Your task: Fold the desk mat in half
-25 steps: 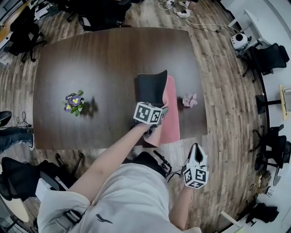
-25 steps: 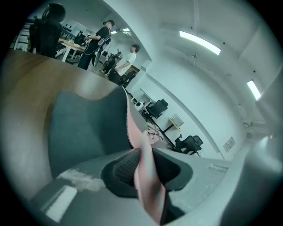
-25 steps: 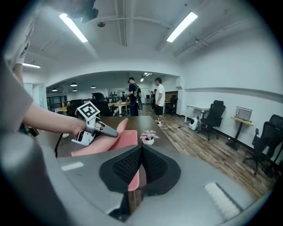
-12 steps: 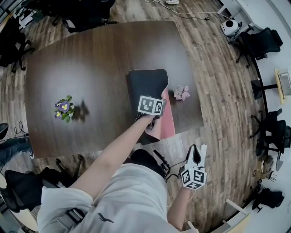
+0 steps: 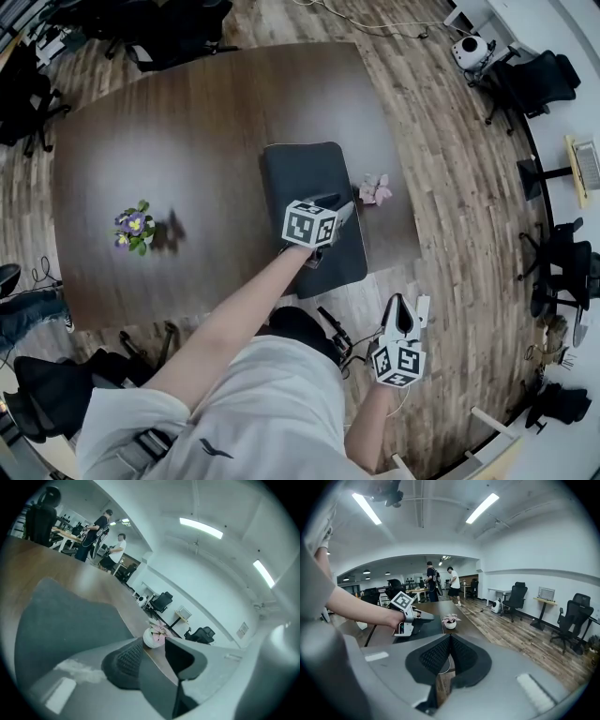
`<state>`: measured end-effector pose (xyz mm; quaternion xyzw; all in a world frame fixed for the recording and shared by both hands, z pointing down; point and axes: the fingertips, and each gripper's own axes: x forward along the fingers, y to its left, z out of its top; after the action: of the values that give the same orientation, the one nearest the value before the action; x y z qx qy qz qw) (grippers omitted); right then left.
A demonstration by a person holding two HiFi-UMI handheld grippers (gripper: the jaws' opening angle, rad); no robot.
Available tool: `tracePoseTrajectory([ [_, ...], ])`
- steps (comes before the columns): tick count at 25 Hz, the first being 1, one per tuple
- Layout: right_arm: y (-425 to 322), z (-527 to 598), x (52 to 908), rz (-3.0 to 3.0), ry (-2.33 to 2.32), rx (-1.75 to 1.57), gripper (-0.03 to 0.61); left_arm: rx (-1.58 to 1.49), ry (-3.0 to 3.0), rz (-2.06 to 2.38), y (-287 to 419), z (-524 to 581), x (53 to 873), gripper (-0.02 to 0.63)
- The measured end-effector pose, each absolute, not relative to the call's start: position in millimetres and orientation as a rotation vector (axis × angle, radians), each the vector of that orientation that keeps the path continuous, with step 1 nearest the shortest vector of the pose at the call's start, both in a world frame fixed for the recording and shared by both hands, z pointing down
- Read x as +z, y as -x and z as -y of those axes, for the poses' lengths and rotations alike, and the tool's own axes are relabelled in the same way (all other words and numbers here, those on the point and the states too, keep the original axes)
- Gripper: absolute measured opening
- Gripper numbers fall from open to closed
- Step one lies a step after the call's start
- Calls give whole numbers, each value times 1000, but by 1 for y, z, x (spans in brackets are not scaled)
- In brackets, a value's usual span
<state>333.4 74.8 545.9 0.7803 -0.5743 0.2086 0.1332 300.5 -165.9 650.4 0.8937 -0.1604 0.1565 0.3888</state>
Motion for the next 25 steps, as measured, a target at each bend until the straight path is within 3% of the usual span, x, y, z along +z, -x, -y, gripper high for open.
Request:
tracePoseTrajectory([
  [7, -324, -58, 545, 1734, -2236, 575, 3, 266, -2373, 389, -266, 163, 609, 155],
  [25, -276, 47, 509, 2084, -2004, 383, 3, 53, -2516, 918, -53, 181, 528, 153],
])
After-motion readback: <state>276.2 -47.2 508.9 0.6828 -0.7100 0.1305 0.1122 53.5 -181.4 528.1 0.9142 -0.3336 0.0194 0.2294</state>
